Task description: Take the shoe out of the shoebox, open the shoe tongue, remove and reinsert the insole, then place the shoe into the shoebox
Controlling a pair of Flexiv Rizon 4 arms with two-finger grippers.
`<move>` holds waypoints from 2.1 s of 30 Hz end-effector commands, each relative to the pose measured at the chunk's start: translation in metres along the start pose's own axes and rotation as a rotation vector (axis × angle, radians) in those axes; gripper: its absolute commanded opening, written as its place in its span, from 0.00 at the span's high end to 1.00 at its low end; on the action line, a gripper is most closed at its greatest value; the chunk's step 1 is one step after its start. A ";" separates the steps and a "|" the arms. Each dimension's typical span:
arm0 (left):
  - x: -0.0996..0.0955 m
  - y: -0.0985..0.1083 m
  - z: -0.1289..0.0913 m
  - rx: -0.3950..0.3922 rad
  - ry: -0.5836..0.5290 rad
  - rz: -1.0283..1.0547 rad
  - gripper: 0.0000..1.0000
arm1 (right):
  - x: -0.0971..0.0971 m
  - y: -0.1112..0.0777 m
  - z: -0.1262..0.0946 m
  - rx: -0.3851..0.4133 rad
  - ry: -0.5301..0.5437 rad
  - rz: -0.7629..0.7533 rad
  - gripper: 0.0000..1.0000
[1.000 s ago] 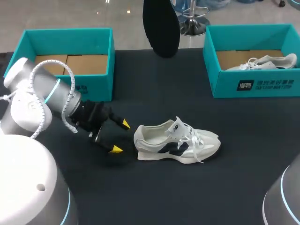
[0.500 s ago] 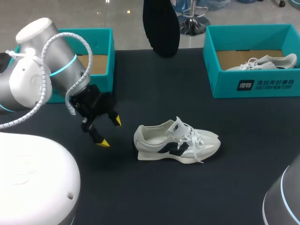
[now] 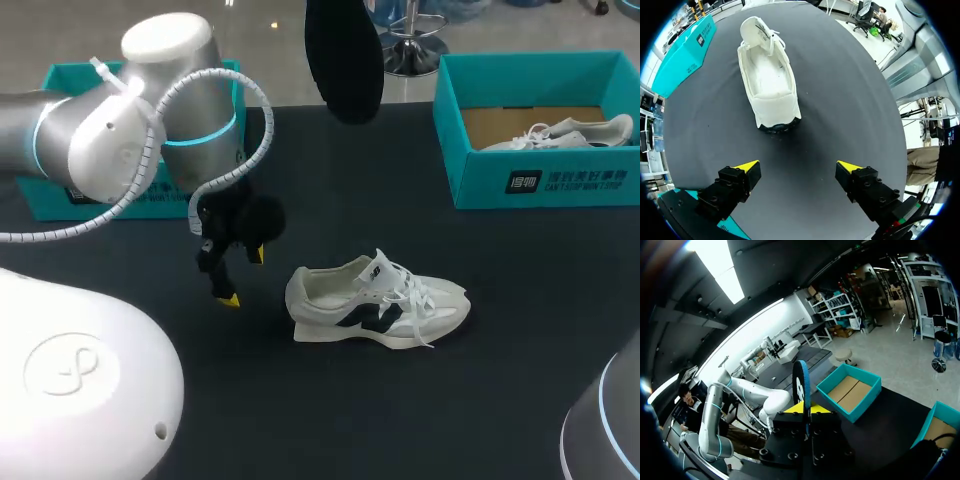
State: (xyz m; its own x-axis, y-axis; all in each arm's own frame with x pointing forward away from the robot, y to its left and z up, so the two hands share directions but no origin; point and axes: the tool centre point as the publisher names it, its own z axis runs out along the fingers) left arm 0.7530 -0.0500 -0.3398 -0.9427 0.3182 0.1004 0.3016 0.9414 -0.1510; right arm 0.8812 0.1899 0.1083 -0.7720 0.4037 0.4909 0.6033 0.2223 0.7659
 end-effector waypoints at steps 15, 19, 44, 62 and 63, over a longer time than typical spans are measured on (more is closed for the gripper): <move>0.004 -0.002 -0.001 -0.030 -0.009 0.000 0.00 | 0.019 0.015 -0.028 -0.018 0.003 0.044 1.00; 0.004 -0.002 -0.001 -0.030 -0.009 0.000 0.00 | 0.023 0.016 -0.031 -0.013 -0.006 0.049 1.00; -0.023 -0.053 -0.002 0.052 -0.081 -0.024 0.00 | 0.027 0.016 -0.030 -0.005 -0.008 0.058 1.00; -0.061 -0.091 0.031 0.112 -0.084 -0.103 0.00 | 0.027 0.016 -0.030 -0.005 -0.008 0.058 1.00; -0.061 -0.093 0.031 0.116 -0.079 -0.099 0.00 | 0.027 0.016 -0.030 -0.005 -0.008 0.058 1.00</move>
State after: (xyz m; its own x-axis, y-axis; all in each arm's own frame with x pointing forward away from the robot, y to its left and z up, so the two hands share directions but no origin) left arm 0.7725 -0.1500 -0.3565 -0.9782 0.2052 0.0320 0.1899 0.9462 -0.2620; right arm 0.8640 0.1768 0.1458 -0.7355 0.4208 0.5310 0.6448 0.1941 0.7393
